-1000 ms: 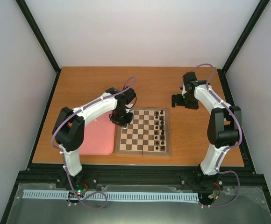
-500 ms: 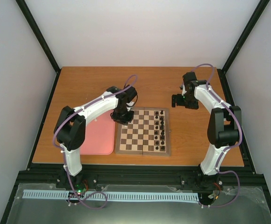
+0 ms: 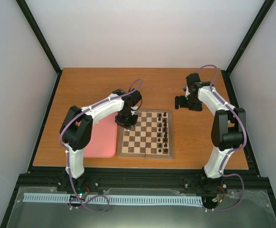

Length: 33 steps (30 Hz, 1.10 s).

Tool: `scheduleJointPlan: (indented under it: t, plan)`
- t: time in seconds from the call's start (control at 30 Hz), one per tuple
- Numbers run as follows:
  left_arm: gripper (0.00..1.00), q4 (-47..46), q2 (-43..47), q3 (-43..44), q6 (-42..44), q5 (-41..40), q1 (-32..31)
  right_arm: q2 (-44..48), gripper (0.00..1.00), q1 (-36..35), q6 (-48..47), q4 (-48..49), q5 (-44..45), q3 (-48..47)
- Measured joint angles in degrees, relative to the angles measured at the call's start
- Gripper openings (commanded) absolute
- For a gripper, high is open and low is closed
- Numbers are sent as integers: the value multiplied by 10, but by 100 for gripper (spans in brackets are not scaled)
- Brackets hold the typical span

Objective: Set up the chess pieces on the board
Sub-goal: Place the chess piece on the chessboard.

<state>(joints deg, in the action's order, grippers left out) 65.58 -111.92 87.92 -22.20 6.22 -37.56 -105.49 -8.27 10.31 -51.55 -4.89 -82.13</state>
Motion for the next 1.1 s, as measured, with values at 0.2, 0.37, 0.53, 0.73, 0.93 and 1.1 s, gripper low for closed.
scheduleJointPlan:
  t: [0.2, 0.37, 0.53, 0.73, 0.93, 1.1]
  plan:
    - [1, -1, -15, 21, 0, 0, -6, 0, 100, 0, 0, 5, 3, 0]
    - [1, -3, -30, 31, 0, -5, -7, 0, 100, 0, 0, 10, 5, 0]
    - [2, -5, -46, 33, 0, -8, -8, 0, 100, 0, 0, 12, 10, 1]
    - [2, -9, -52, 38, 0, -9, -8, 0, 100, 4, 0, 12, 10, 1]
    - [2, -14, -61, 47, 0, -12, -8, 0, 100, 6, 0, 12, 10, 1]
    - [2, -14, -67, 53, 0, -13, -8, 0, 100, 7, 0, 12, 10, 1]
